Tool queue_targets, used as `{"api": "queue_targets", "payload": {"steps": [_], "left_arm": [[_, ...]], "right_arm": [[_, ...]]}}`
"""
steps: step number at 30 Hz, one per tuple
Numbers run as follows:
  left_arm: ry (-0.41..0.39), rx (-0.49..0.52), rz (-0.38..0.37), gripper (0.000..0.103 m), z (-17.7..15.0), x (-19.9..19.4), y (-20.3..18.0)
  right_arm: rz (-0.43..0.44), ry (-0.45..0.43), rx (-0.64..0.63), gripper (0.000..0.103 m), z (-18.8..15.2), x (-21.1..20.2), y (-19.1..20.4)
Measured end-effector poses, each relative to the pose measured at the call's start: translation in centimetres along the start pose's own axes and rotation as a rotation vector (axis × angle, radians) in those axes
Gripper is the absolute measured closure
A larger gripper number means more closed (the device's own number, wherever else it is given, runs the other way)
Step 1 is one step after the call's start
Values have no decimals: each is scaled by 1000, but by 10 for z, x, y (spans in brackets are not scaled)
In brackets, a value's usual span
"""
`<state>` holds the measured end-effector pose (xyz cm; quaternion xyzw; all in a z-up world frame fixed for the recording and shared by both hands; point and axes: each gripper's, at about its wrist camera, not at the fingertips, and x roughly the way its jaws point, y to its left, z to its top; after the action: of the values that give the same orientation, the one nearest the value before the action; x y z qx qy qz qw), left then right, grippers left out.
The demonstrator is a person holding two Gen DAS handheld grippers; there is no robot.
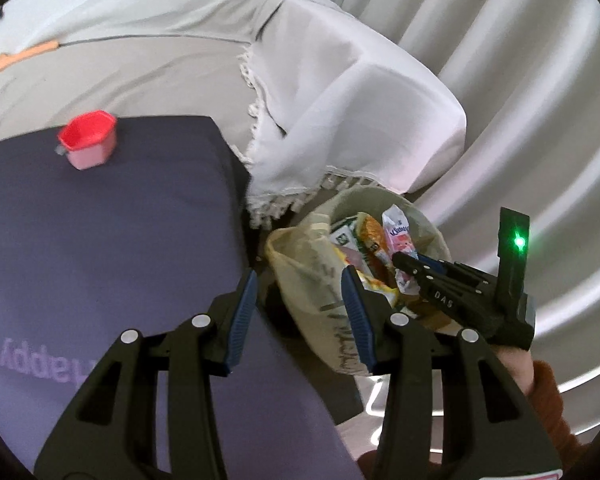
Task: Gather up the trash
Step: 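Carry the wafer bar and tissue pack over the bin and release both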
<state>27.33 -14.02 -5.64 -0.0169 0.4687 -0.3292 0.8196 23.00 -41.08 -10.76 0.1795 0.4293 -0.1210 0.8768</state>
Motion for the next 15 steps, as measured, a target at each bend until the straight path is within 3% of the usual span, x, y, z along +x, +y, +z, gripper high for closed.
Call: {"api": "queue_targets", "payload": {"steps": [15], "left_arm": [[19,-47,1,60,-18,-5,25]], "right_arm": [[-23,87,35,82,-11,14,-6]]}}
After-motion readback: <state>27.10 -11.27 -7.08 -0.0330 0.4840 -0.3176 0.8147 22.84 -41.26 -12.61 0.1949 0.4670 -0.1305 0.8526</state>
